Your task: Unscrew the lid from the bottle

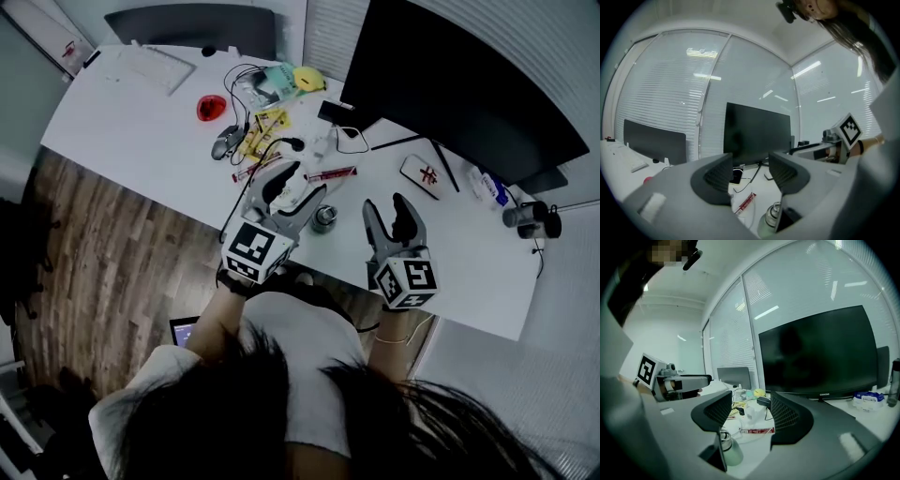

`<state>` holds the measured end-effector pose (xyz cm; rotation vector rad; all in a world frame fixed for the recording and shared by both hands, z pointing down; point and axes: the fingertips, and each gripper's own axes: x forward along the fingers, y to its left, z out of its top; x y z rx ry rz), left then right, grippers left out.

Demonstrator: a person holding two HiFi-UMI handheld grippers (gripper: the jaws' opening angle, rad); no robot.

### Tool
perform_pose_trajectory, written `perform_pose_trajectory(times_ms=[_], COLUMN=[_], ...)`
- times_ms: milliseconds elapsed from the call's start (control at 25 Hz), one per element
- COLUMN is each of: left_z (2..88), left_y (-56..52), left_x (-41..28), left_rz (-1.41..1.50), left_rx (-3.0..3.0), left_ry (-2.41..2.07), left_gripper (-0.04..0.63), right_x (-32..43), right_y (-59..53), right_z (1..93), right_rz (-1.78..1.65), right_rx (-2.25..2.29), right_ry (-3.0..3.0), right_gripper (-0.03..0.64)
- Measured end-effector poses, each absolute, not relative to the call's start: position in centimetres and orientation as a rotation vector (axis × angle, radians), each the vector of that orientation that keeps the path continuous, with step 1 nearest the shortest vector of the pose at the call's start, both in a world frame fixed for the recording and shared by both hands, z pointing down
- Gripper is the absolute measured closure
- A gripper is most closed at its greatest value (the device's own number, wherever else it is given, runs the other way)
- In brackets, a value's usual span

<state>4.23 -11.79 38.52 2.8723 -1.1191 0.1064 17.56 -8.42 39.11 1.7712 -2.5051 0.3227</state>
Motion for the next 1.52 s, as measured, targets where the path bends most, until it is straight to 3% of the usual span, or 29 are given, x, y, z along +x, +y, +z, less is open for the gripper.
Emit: perform_pose_trajectory(times_ms=[640, 1520], left_z=[42.2, 55.5], left_y=[-9.7, -5.4], left_x=[3.7, 6.6], left_rz=[0.143, 0.474], left_rx=[2.852, 2.900], left_ry=[-0.959, -0.599], left_gripper=[0.334, 0.293], right_x=[14.9, 10.1], right_y=[-8.0, -6.8], right_z=[41.3, 47.4], right_rz=[0.407, 0.533], right_rx=[1.708, 1.516], right_ry=[-2.510, -2.593], right_gripper=[0.387, 0.387])
